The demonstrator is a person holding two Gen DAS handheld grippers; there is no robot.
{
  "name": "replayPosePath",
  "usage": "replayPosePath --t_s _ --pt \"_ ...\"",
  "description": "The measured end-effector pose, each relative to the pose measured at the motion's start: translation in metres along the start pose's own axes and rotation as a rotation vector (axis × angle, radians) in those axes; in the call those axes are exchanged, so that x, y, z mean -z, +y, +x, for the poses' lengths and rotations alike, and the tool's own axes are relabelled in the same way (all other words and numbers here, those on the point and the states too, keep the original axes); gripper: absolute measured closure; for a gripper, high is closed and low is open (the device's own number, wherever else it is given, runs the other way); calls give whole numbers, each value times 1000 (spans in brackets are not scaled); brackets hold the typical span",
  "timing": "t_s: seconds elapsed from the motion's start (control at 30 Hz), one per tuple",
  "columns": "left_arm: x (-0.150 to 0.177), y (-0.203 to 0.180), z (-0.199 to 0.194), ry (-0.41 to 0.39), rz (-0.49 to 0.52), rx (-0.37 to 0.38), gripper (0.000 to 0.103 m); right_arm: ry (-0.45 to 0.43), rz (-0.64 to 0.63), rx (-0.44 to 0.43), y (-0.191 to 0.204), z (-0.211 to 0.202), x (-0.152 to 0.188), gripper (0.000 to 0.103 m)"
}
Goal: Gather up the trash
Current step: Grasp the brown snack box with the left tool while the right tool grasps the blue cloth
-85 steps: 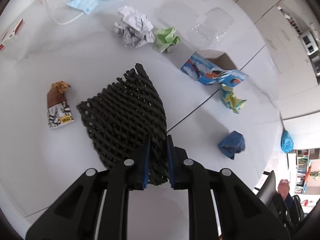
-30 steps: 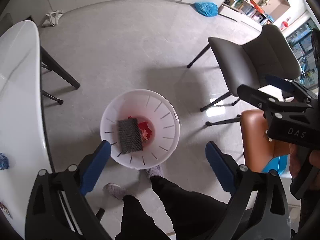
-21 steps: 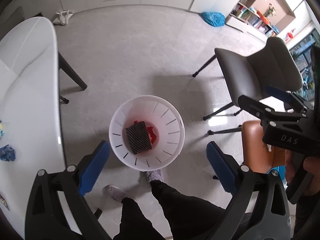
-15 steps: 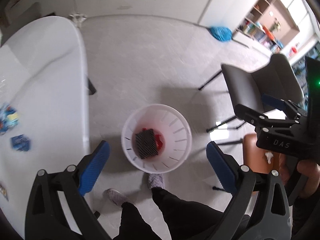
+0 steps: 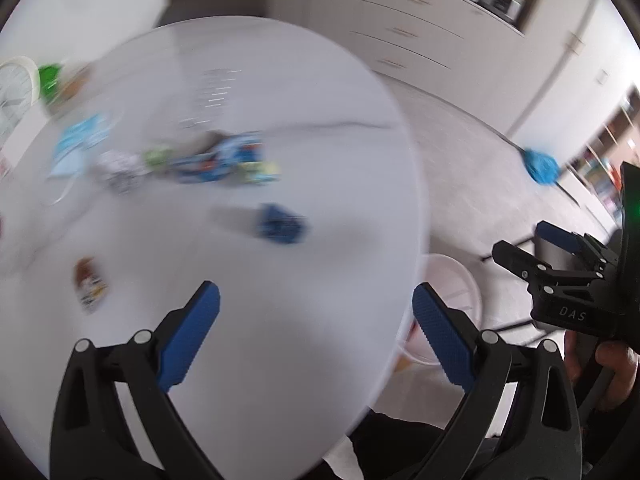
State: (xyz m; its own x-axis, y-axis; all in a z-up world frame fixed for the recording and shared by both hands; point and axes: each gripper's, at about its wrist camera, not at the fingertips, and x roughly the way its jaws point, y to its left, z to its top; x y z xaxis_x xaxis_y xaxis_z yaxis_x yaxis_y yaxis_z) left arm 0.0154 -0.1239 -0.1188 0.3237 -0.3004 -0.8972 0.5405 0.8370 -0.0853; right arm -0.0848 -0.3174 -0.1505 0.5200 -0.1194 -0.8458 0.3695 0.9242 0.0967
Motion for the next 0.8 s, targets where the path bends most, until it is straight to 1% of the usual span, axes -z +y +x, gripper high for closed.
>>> replayPosePath --t_s 0.03,0.2,0.4,0.47,0.63,0.7,0.8 --pt "0 13 -2 -1 -19 -14 10 4 -23 -22 17 7 -7 2" --pt "4 76 -6 -11 -132 -56 10 25 -119 -80 75 35 -26 2" --pt "8 141 1 -1 -243 -103 10 54 -229 -110 128 75 -47 2" --pt "10 163 8 11 -284 -107 10 65 -259 -113 140 87 -51 2" --pt "14 198 24 42 -360 -129 10 104 -336 -93 165 119 -52 2" --pt "17 210 30 56 -394 -130 10 116 -356 -86 169 126 -50 5" --pt "21 228 42 79 -449 -132 10 142 -392 -71 176 140 -47 13"
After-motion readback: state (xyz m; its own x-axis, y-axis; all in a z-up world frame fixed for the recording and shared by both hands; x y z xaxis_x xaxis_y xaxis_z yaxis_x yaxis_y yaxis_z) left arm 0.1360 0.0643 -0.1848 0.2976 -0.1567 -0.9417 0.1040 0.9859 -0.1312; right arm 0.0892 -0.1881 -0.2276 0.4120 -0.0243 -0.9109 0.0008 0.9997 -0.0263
